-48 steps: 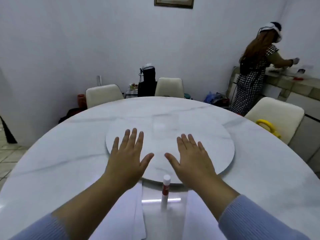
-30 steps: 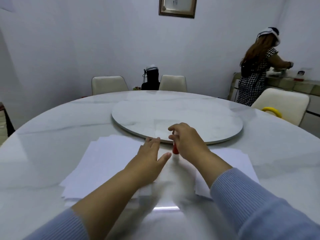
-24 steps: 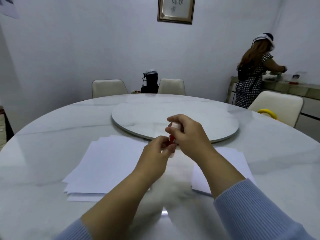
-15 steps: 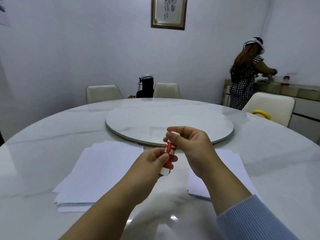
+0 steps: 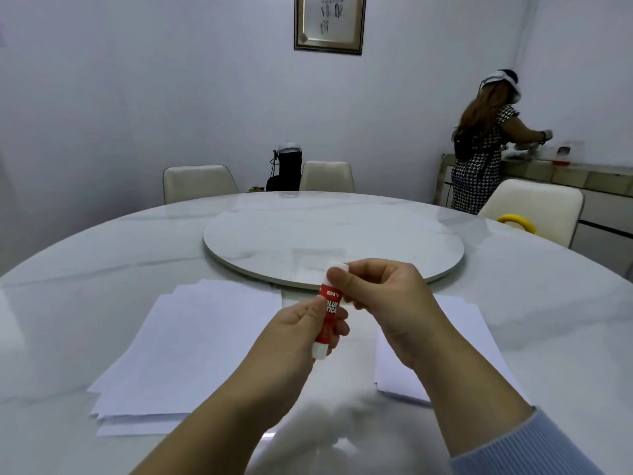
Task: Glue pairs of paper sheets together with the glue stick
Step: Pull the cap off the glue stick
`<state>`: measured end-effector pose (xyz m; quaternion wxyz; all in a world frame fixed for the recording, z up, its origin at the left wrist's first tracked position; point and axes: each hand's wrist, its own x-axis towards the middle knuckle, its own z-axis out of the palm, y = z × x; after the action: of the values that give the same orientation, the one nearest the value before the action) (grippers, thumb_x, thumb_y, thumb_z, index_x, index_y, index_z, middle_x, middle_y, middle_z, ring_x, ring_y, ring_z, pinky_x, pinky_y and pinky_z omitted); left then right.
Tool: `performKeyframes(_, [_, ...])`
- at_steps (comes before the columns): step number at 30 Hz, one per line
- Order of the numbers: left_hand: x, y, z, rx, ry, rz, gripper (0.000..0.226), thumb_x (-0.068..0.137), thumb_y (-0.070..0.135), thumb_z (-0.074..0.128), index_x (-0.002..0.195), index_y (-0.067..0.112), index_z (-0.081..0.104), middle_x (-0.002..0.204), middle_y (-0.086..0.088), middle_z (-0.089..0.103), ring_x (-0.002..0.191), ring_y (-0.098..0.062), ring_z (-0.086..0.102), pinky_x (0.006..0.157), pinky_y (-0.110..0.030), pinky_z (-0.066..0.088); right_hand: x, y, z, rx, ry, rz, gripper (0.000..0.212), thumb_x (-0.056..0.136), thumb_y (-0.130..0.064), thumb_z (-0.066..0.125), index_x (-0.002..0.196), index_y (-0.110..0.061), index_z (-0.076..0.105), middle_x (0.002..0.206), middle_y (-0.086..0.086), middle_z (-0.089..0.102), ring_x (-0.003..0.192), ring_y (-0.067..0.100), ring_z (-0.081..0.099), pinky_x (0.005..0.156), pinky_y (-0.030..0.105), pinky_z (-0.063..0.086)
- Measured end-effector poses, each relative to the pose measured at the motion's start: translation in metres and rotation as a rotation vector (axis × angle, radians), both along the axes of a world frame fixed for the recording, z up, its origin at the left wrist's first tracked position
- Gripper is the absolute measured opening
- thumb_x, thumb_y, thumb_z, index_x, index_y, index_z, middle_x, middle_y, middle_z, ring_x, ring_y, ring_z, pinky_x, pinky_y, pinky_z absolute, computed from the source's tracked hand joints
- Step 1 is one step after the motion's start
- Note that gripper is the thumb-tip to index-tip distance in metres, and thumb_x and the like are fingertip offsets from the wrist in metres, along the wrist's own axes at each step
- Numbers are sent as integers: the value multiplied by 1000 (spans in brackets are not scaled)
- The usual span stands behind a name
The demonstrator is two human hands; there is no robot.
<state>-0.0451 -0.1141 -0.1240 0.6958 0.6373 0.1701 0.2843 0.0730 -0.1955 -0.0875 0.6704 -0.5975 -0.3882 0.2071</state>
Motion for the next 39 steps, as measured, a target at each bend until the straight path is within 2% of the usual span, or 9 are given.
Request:
performKeyframes(4, [-5,3,9,-461,-47,-345,37,81,38,54,72,7,72,65,-7,56,57,-16,52,57,-24,47,4,-2,-2,1,130,181,36,60,-37,76,80,-8,75,67,0,62,64,11,51,70,26,43])
performKeyframes(7, [-9,3,14,-686,-120,-551,38,86,33,50,80,0,68,65,-6,51,56,-15,48,55,-25,45,3,-4,-2,93,335,353,27,72,-25,66,87,-4,75,72,1,69,63,10,60,71,24,51])
performKeyframes(10, [-3,-1,14,-625,-127,-344,37,87,33,49,85,-1,64,65,-8,53,54,-15,48,54,-24,45,1,0,-3,28,263,211,35,70,-31,70,91,-4,74,71,4,67,69,15,57,86,39,47])
performKeyframes(15, [4,-11,8,-363,-3,-116,36,98,33,41,86,4,58,58,-4,52,49,-14,46,54,-23,40,-8,3,1,-73,59,-15,27,71,-31,80,82,-7,72,59,-8,64,54,2,56,67,24,42])
performKeyframes(20, [-5,-7,17,-726,-27,-400,39,77,40,56,60,5,57,49,1,36,38,-11,30,43,-21,27,-5,0,5,2,275,155,38,50,-29,79,78,-3,74,69,9,63,79,26,51,83,36,44])
performKeyframes(29, [-8,-2,18,-968,-140,-653,46,84,47,52,58,10,46,37,6,35,33,-4,21,42,-20,24,-11,5,1,201,429,306,22,68,-20,69,82,-5,77,78,7,72,73,15,68,68,22,56])
performKeyframes(33, [-6,-6,17,-726,-65,-332,49,86,50,49,62,8,52,44,2,35,36,-8,28,42,-20,26,-16,5,-1,133,335,243,27,71,-27,70,90,-10,76,86,7,73,82,16,66,81,28,55])
performKeyframes(36, [-1,-13,9,-147,125,74,52,95,53,35,67,13,53,50,2,45,42,-11,38,46,-22,35,-20,7,-3,-46,83,-10,18,75,-30,78,85,-15,74,69,-7,69,63,4,60,64,20,47])
performKeyframes(39, [4,-21,5,12,168,180,53,95,53,32,61,18,52,49,5,45,43,-9,38,46,-23,34,-22,8,-1,-112,17,-60,9,87,-18,70,80,-13,71,56,-10,64,48,-1,55,56,16,43])
